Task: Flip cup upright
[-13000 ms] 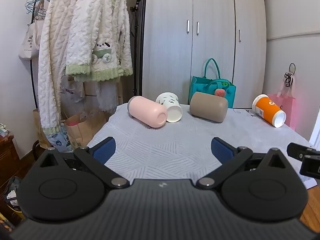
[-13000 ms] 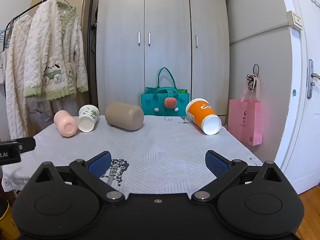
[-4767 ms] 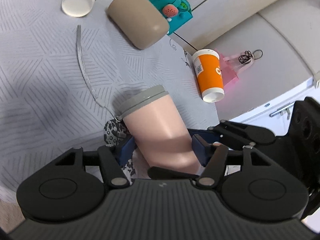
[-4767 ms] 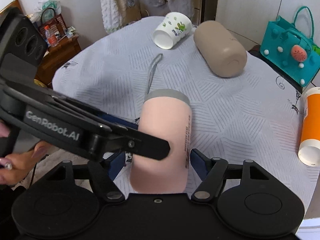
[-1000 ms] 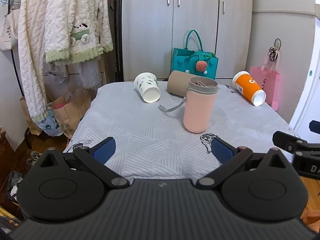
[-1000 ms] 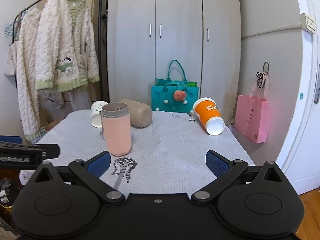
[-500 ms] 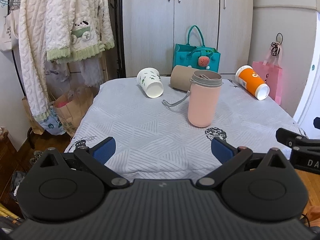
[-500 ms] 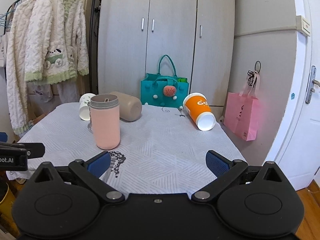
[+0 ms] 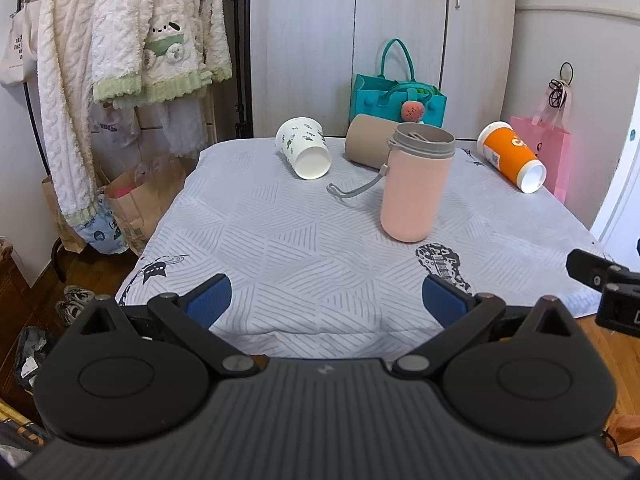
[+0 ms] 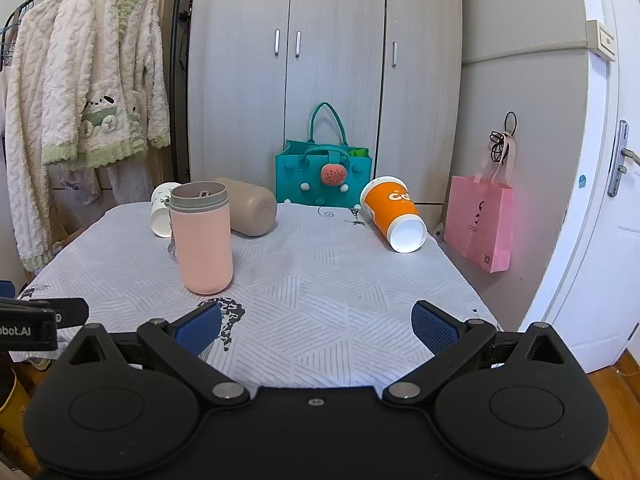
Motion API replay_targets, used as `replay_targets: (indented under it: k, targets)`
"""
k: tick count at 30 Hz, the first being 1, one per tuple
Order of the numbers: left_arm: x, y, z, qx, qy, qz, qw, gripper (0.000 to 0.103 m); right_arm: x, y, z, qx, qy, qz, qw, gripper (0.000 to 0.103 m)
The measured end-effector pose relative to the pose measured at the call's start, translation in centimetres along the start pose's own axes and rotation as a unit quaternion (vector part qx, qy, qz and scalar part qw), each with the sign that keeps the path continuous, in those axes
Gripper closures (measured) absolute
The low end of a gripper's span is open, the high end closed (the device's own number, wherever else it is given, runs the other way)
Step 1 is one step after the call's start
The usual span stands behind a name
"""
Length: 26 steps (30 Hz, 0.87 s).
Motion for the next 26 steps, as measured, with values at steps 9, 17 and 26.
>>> replay_targets:
  k: [9,17,26]
  targets:
    - [0.23,0.07,0.72,0.008,-0.012,-0.004,0.9999,0.000,0.31,0.08,0.66,-0.008,-0.011,-0.002,1.000,0.000]
    - [0.39,0.41,0.69,0.014,-0.015,0.004,0.9998,0.000,0.28,0.21,0.75,-0.011,-0.011,0.001,1.000,0.000]
    - [0.34,0.32,0.81,0.013,-0.014,0.003,0.9998,0.000,0.16,0.17,0.81,-0.016,-0.010,0.005,1.000,0.000]
Point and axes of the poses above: each gripper's, at about its wrist camera, not at the fingertips, and z roughly against the way its jaws point, y to its left, x to its top, the point moved 6 cm from there along -z, roughly the way its jaws point, and after that the axes turned 10 degrees about x, right-handed, at the moved point
